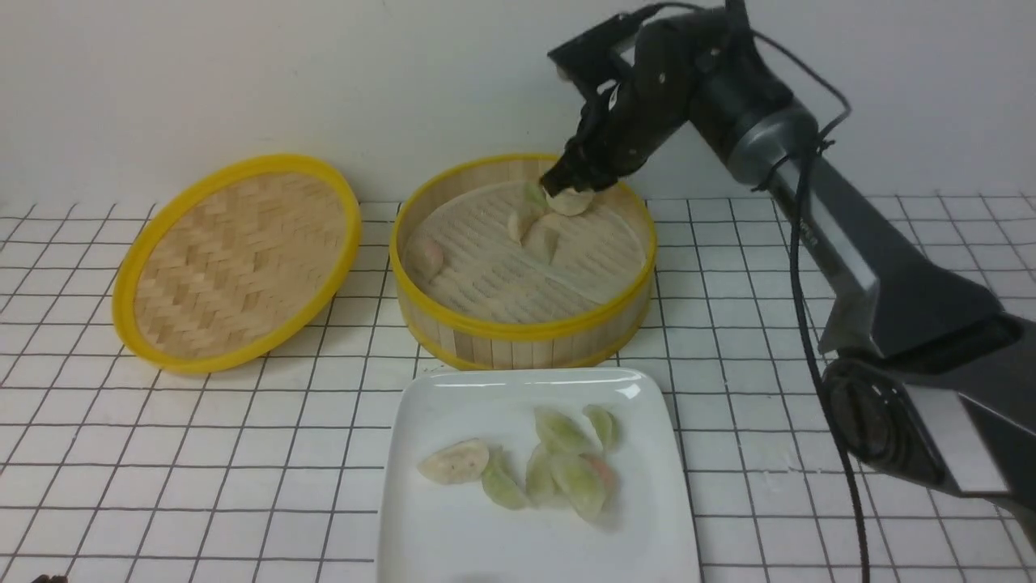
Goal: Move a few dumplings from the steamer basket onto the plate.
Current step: Use the right arm to grab a dumpling from inside the steamer, then use the right arm to put the dumpling into the plate
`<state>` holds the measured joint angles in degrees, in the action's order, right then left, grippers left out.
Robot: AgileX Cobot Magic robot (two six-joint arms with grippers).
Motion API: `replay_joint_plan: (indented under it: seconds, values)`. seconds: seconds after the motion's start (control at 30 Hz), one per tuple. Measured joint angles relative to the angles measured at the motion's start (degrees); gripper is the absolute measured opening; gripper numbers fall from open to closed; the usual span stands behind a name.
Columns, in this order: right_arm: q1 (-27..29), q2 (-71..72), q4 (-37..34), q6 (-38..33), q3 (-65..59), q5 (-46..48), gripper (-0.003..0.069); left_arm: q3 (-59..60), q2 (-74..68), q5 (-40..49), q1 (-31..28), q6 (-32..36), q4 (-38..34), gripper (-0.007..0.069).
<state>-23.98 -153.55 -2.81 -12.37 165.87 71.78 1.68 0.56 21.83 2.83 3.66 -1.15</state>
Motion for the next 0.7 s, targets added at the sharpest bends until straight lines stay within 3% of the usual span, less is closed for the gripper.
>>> replay_joint_plan:
  seconds: [0.1,0.27,0.4,0.5,0.7]
  values:
    - [0.0,2.2,-0.62,2.35,-0.29,0.0,0.0084,0.0,0.0,0.0,0.0,0.0,0.0,-0.0006]
    - [-0.21,11.07,-2.14,4.82,-12.46,0.28,0.0084,0.0,0.0,0.0,0.0,0.0,0.0,-0.0006]
    - [-1.9,27.03,-3.1,4.98,-37.86,0.04,0.0084,0.0,0.0,0.0,0.0,0.0,0.0,-0.0006]
    - [-3.57,38.44,-8.05,5.9,-54.58,-0.03,0.0084,0.0,0.0,0.0,0.0,0.0,0.0,-0.0006]
    - [-8.55,44.34,-11.82,10.81,-76.47,-0.5,0.0084,0.0,0.0,0.0,0.0,0.0,0.0,-0.0006]
